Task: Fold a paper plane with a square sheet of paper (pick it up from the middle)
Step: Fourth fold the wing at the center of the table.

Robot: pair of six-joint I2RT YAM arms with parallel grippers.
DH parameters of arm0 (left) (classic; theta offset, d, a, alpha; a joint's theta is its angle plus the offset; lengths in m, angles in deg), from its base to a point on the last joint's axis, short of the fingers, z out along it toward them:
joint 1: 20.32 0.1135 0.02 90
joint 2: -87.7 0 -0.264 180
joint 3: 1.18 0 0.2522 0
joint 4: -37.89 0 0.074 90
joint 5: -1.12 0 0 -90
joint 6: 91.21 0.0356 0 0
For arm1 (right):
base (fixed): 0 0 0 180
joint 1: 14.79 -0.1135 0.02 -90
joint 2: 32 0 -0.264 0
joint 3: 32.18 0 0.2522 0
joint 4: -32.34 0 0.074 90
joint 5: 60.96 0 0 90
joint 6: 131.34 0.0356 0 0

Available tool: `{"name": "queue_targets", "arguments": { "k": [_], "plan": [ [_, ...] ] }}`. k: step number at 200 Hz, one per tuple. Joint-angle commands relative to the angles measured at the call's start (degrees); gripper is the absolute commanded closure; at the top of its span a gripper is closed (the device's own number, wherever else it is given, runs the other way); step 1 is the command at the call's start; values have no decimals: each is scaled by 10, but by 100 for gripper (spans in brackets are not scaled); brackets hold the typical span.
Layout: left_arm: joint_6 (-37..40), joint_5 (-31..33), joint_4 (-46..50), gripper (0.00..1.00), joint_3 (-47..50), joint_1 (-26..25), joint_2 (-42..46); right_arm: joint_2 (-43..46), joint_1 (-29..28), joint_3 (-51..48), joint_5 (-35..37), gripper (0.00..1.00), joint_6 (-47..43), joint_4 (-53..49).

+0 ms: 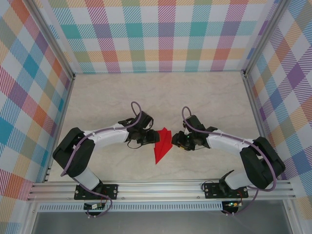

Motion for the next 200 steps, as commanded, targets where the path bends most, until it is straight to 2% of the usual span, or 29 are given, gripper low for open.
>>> {"name": "queue_targets", "arguments": {
  "k": [1, 99, 200],
  "plan": [
    [19, 1, 32, 56, -25, -1, -17, -14, 0, -2, -18, 57, 6, 14],
    [30, 11, 50, 60, -43, -10, -73, -64, -2, 16, -63, 58, 5, 55],
    [39, 12, 56, 64, -52, -20, -103, -90, -3, 31, -58, 58, 6, 59]
  ]
}}
